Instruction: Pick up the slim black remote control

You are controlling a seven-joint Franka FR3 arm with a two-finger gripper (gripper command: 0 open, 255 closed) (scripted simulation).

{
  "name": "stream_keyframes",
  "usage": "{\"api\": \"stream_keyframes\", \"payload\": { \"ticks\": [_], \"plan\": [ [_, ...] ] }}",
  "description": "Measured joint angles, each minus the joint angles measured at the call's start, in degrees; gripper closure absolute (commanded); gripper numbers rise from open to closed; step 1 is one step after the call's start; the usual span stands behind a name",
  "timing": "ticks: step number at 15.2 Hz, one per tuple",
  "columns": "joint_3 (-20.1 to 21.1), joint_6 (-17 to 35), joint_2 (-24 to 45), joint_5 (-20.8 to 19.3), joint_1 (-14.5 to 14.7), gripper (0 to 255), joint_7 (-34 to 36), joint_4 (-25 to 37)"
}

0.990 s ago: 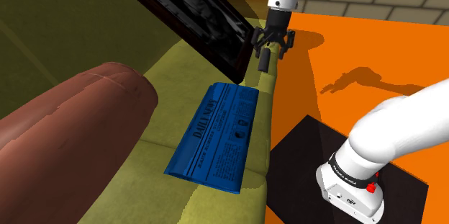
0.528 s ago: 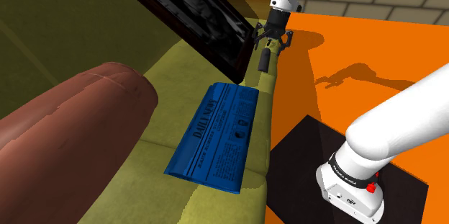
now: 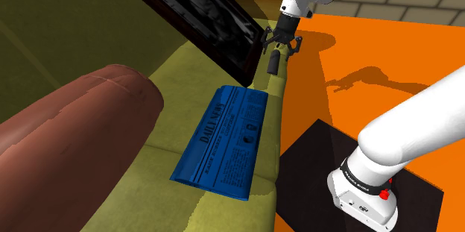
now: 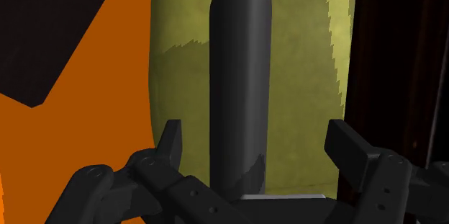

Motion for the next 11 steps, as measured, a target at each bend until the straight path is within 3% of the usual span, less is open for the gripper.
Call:
{"api": "stream_keyframes", "payload": {
  "ticks": [1,11],
  "plan": [
    [0.0,0.2,-0.1,0.0,0.0,255,-0.1,-0.2],
    [0.0,0.7,1.7,-0.1,-0.1,255,0.1,0.4]
  ]
}}
